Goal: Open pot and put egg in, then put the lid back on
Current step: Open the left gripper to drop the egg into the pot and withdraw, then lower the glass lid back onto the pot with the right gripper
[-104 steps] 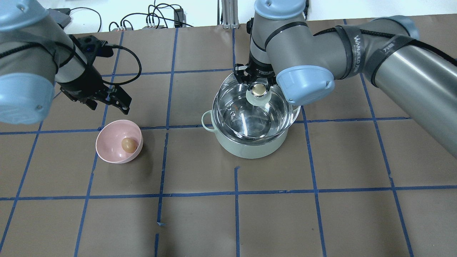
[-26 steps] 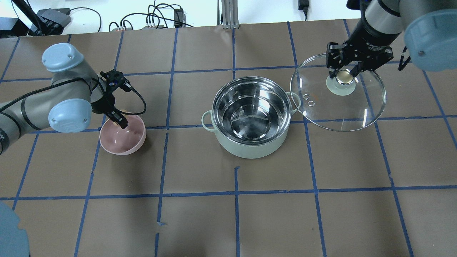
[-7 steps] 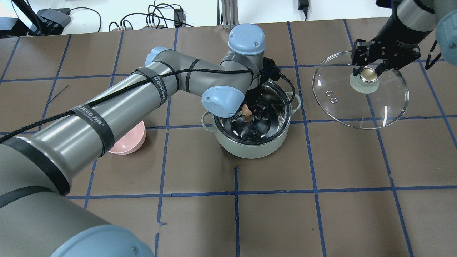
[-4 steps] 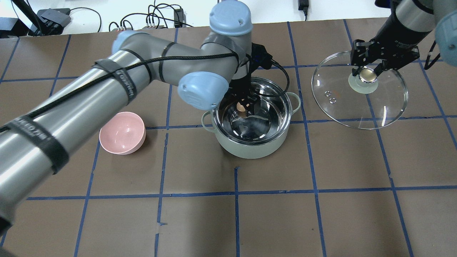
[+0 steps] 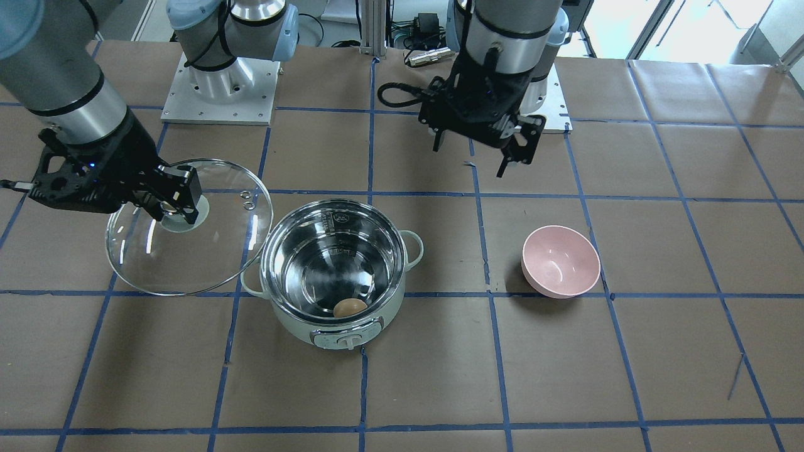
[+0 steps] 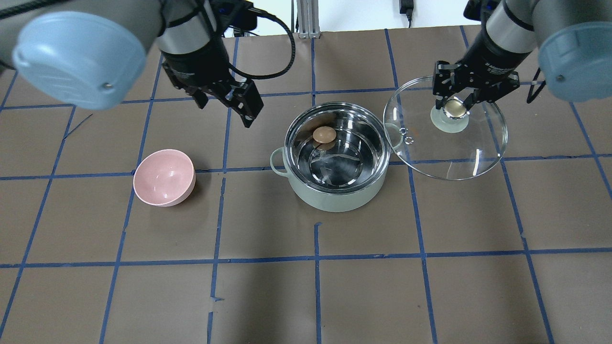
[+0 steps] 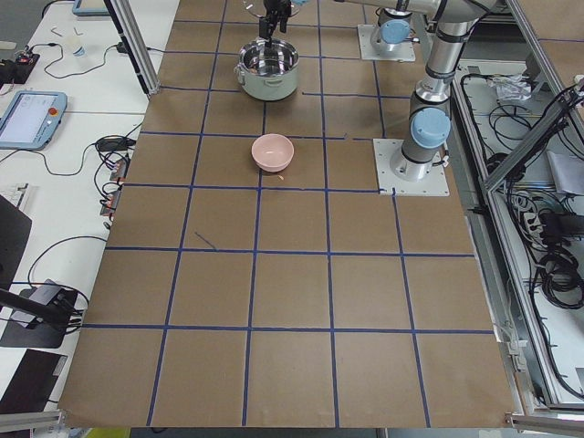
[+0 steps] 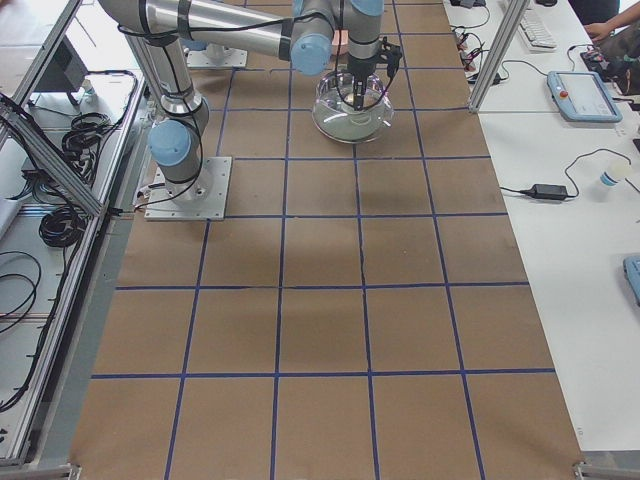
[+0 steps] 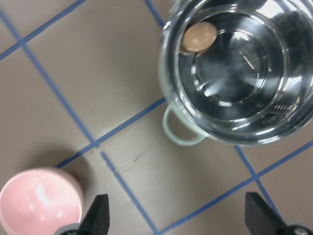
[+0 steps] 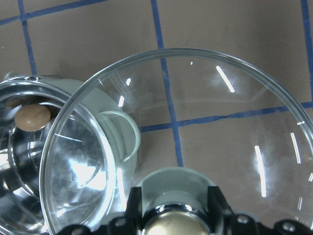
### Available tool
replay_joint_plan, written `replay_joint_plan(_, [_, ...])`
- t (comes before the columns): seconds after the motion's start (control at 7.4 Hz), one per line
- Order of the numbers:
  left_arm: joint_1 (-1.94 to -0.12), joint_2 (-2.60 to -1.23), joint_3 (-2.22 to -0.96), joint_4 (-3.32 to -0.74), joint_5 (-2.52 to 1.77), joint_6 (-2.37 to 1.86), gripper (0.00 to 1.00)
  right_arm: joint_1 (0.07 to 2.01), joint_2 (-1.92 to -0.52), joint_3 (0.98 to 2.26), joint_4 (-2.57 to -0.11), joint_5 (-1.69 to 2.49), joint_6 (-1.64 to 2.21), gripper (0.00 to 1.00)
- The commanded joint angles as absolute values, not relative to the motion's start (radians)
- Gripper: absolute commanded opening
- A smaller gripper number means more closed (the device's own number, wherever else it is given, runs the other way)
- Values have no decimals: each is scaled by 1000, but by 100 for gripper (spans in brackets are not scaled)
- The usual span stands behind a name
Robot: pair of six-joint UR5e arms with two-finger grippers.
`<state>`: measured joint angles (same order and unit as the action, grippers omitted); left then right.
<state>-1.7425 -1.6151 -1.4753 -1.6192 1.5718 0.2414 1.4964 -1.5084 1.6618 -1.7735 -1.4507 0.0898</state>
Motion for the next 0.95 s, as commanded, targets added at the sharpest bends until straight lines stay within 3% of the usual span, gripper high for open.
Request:
replay_joint_plan(0.0, [-1643,-1548,-1491,-1710,1611,141,97,1618,-1497,1663,-1824,-1450,272,32])
replay_joint_plan(0.41, [-1612,-1552,-1511,-1593,1594,127,100,1785,-1428,1661,-1952,-1451,458,32])
replay_joint_plan(0.81, [-1617,-1539,-1554,-1572,1595,127,100,1812,-1376,1663,-1986,-1451,454,33])
